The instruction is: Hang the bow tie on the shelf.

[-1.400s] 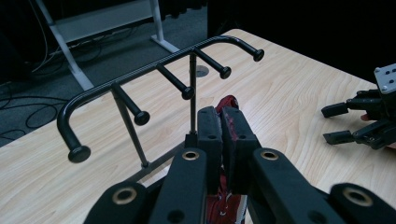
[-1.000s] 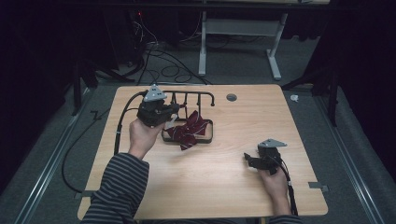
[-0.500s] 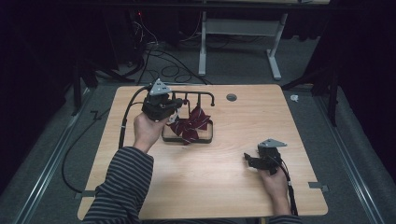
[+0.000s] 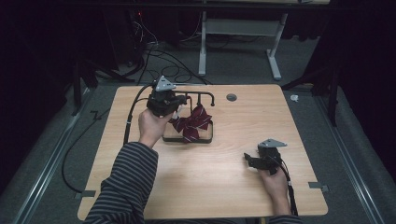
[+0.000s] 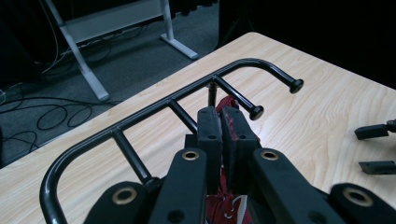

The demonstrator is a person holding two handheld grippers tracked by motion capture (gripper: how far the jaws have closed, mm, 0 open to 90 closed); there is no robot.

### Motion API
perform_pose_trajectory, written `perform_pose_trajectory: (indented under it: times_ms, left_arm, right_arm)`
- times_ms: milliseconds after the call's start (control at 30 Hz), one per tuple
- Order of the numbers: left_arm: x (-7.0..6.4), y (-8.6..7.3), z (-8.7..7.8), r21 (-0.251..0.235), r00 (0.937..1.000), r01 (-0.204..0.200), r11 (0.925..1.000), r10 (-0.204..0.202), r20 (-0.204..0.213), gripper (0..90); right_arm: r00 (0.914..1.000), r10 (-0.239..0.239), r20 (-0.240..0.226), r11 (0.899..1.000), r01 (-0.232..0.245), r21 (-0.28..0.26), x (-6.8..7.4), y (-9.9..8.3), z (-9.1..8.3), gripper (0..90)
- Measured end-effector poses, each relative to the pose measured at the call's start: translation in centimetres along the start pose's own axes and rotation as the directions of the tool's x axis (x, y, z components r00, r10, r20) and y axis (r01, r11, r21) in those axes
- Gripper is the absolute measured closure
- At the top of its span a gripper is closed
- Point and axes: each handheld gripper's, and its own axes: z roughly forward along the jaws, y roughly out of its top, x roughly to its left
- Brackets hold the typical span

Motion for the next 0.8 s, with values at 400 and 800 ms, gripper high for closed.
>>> perform_pose_trajectory:
  times_ms: [400,800]
  left_arm:
    - [0.6,0.4,0.9,-0.009,0.9994,0.012,0.9999,-0.012,-0.032,87.0]
    - [1.3,0.6,2.0,0.004,0.9979,0.025,0.9997,-0.025,-0.06,86.9]
  right_arm:
    - [1.0,-0.002,0.0,1.0,0.002,0.0,0.0,0.0,0.0,32.3]
    - [1.0,0.0,0.0,1.0,0.0,0.0,0.0,0.0,0.0,32.3]
